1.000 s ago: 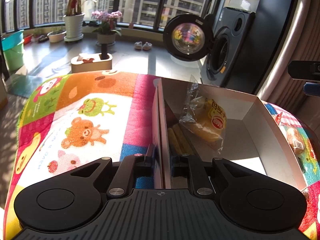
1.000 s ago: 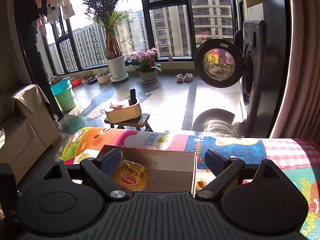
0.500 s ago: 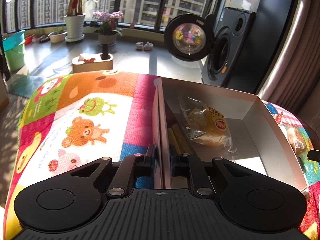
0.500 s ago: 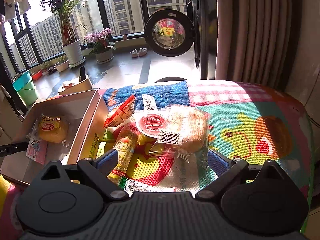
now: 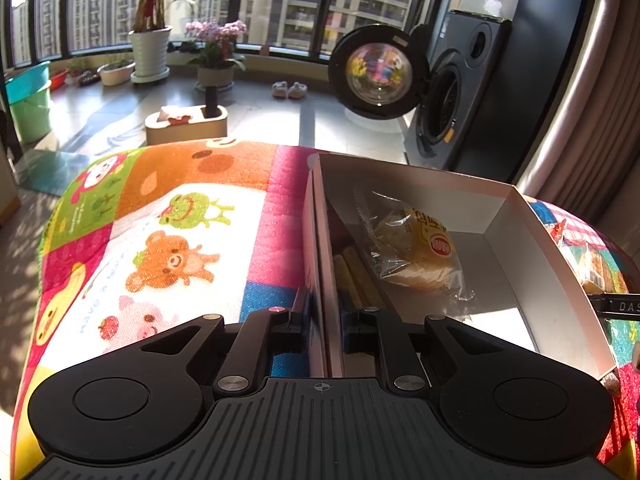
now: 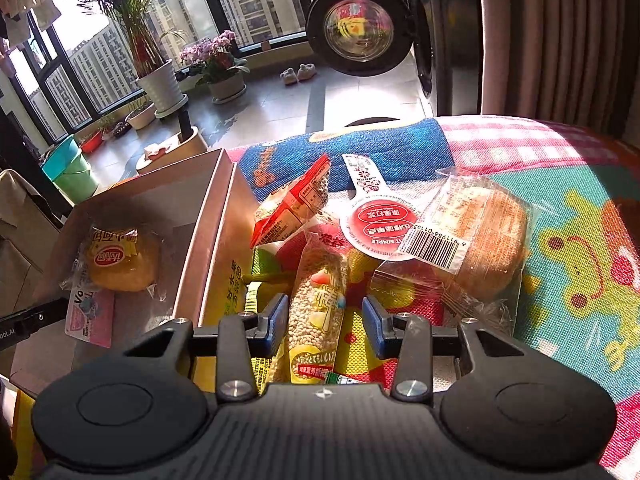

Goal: Organize objects
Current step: 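Grasp the yellow stick snack with the right tool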

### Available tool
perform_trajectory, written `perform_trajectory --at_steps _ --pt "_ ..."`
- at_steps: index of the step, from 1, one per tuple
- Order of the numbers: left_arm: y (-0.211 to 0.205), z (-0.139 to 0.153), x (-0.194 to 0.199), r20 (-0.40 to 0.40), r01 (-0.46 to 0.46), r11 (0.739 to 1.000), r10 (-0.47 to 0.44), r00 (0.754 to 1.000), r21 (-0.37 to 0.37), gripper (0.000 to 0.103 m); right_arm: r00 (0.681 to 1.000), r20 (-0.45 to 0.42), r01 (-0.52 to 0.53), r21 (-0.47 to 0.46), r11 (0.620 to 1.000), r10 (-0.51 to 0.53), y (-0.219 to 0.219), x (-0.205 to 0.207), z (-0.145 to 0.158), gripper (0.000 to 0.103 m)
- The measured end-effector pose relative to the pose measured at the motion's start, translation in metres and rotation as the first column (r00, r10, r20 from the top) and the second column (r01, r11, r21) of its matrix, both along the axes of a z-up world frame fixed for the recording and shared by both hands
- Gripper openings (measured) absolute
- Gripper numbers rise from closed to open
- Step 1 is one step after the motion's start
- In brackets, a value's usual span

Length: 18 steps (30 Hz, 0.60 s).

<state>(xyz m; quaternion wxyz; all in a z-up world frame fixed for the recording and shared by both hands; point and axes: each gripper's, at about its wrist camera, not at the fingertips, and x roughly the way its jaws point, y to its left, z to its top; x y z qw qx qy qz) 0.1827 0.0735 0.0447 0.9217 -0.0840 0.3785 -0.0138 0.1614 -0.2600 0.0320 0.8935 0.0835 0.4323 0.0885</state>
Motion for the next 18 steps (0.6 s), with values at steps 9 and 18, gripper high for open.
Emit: perform_trajectory --at_steps 9,18 --pt "0.001 -0.001 -0.001 0.004 0.003 1.000 -0.003 1.000 -0.001 0.016 0.994 0.091 0.083 -0.294 0.952 -0.059 -0.025 -0.036 0.003 0.040" --pt "0.000 0.000 0.000 0.004 0.006 1.000 -0.006 1.000 -0.005 0.016 0.997 0.069 -0.043 0.070 0.997 0.038 -0.014 -0.017 0.031 0.040"
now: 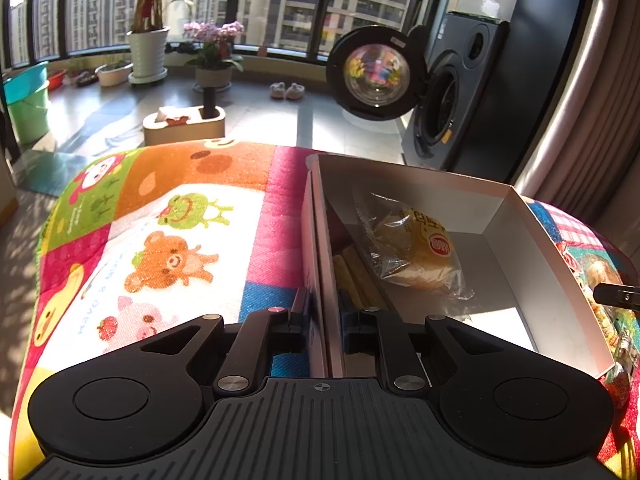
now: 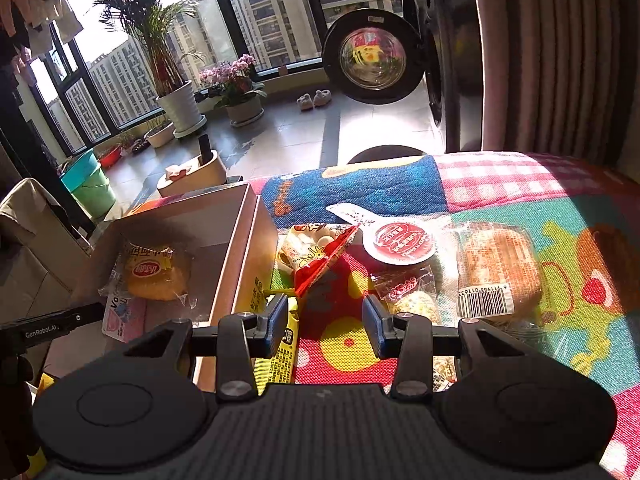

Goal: Organize objects
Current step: 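Grasp the yellow stick snack with the right tool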

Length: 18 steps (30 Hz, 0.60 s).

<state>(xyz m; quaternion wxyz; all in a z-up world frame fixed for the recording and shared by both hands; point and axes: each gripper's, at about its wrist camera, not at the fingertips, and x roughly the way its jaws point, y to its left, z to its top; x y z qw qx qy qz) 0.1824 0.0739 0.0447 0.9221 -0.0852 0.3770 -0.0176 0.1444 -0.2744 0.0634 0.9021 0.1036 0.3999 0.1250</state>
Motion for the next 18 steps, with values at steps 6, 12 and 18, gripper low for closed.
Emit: perform_trajectory --at_steps 6,12,18 --pt "0.000 0.001 0.000 -0.002 -0.001 1.000 0.001 1.000 -0.003 0.016 0.997 -0.071 -0.035 0.020 0.999 0.036 0.035 0.049 -0.017 0.028" --pt "0.000 0.001 0.000 -0.002 -0.001 1.000 0.001 1.000 -0.004 0.016 0.988 -0.124 -0.096 0.015 0.995 0.097 0.030 0.043 -0.027 0.024" --pt "0.001 0.000 0.000 -0.002 -0.002 1.000 0.002 1.000 -0.007 0.016 0.972 -0.137 -0.198 -0.036 0.980 0.191 0.012 -0.004 -0.029 0.025"
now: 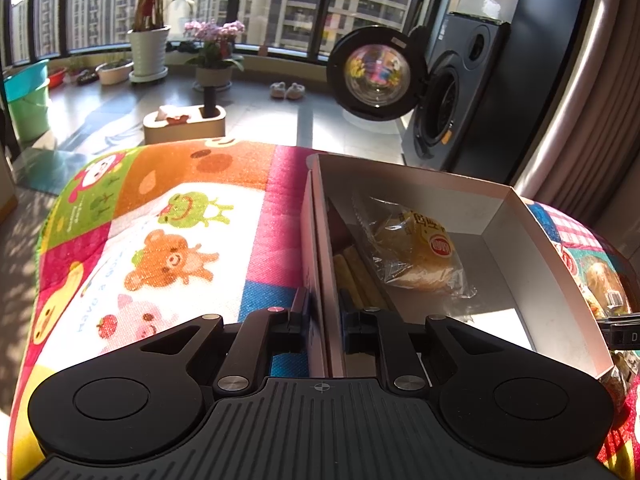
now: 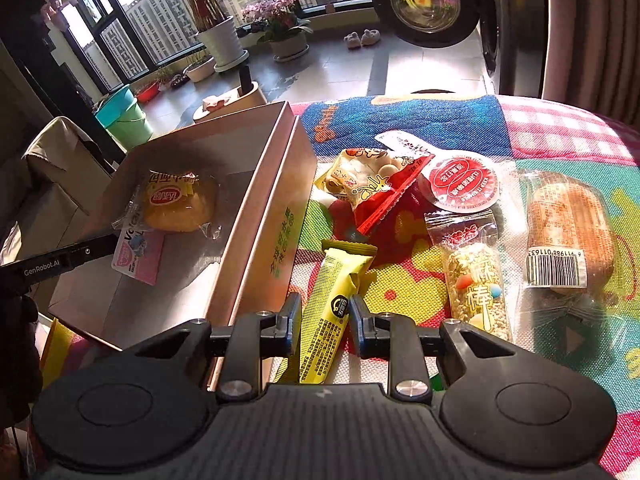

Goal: Organize objects
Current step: 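Grasp the yellow stick snack with the right tool, then carry the yellow stick snack into the box and open the right tool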

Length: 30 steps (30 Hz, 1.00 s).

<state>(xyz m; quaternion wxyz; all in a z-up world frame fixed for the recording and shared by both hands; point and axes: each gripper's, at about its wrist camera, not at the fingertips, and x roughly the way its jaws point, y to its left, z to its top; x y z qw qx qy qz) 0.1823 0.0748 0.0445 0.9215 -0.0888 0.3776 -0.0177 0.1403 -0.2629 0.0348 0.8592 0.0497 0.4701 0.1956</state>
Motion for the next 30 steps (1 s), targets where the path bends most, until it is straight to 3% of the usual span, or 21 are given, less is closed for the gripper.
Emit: perform_trajectory --at_steps 3,6,11,16,23,30 --pt "0.000 0.000 0.000 -0.002 0.003 1.000 -0.003 1.000 0.002 0.016 1.000 0.030 -0.005 -0.084 0.996 0.007 -0.007 -0.020 0.003 0.025" --pt "-0.001 -0.001 0.000 -0.002 0.001 1.000 -0.001 1.000 0.001 0.016 0.993 0.120 0.050 -0.258 0.965 -0.020 -0.012 -0.037 0.006 0.026" --pt "0.000 -0.001 0.000 -0.003 0.000 1.000 0.000 1.000 0.001 0.016 0.991 0.131 0.047 -0.186 0.981 -0.023 -0.027 -0.059 0.013 0.028" --pt "0.000 -0.001 -0.001 -0.003 0.000 1.000 0.000 1.000 0.001 0.016 0.985 0.170 0.062 -0.221 0.973 -0.024 -0.019 -0.070 0.005 0.030" --pt "0.000 -0.001 -0.001 -0.004 -0.001 1.000 0.001 1.000 0.007 0.016 0.988 0.149 0.078 -0.225 0.971 -0.045 -0.012 -0.055 -0.007 0.030" --pt "-0.001 0.000 -0.001 -0.007 -0.001 1.000 0.001 1.000 0.017 0.016 0.996 0.090 0.020 -0.201 0.979 -0.002 -0.004 -0.083 -0.002 0.022"
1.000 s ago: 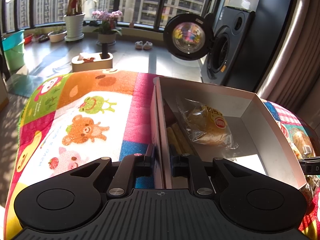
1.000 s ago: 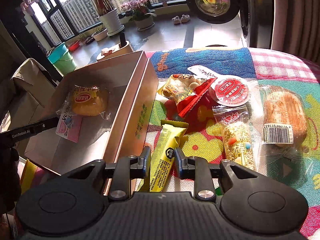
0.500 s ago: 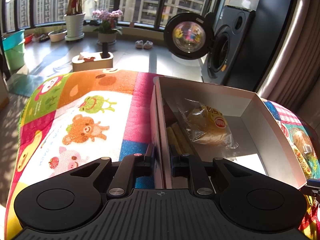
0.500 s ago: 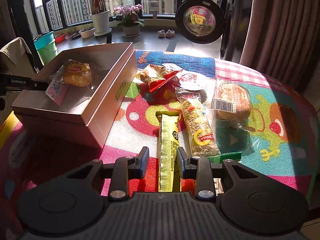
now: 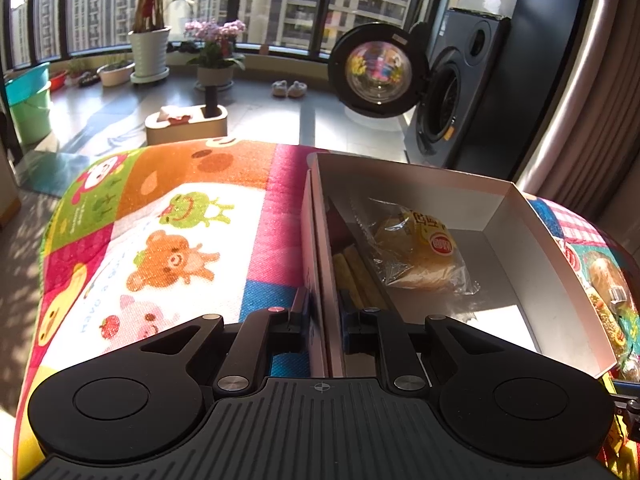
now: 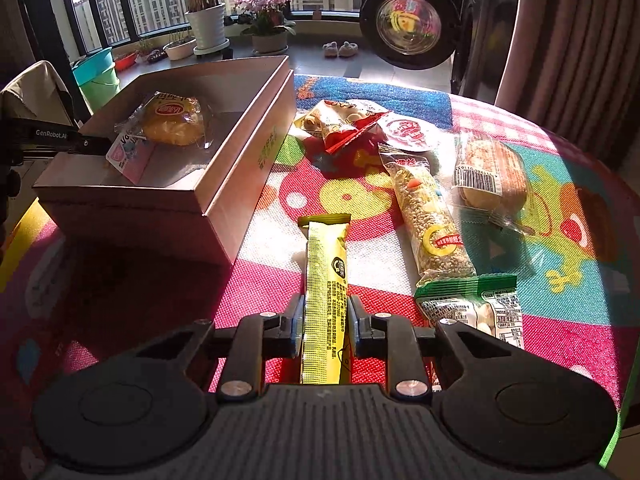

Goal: Organize objects
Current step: 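Carry the yellow stick snack into the box and open the right tool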

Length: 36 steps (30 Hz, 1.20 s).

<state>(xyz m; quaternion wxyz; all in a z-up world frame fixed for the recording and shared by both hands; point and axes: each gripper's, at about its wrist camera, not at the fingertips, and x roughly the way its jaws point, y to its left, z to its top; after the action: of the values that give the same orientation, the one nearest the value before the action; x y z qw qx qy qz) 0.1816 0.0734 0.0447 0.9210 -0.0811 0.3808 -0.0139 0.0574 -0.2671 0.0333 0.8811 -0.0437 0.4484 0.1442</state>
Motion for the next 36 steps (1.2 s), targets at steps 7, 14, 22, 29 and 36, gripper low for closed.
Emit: perform_trajectory --at_steps 7,14,22,29,36 --pt "0.000 0.001 0.000 0.001 -0.001 1.000 0.001 1.000 -0.006 0.016 0.997 -0.038 -0.059 0.033 0.998 0.060 0.009 -0.050 0.019 0.022" --pt "0.001 0.000 0.000 0.002 -0.004 1.000 0.004 1.000 -0.018 0.016 0.991 0.093 -0.105 0.162 0.981 0.091 0.019 -0.062 0.089 0.022" --pt "0.002 0.000 -0.001 0.005 -0.005 1.000 0.005 1.000 -0.025 0.016 0.981 0.178 -0.130 0.301 0.945 0.078 0.072 0.011 0.115 0.022" --pt "0.004 -0.001 -0.001 0.005 -0.002 0.999 0.002 1.000 -0.038 0.017 0.991 0.128 -0.072 0.243 0.967 0.041 0.134 0.084 0.072 0.022" --pt "0.003 -0.001 -0.001 0.009 0.006 0.999 -0.005 1.000 -0.038 0.017 0.988 0.045 -0.152 0.240 0.959 0.145 0.155 0.078 0.034 0.024"
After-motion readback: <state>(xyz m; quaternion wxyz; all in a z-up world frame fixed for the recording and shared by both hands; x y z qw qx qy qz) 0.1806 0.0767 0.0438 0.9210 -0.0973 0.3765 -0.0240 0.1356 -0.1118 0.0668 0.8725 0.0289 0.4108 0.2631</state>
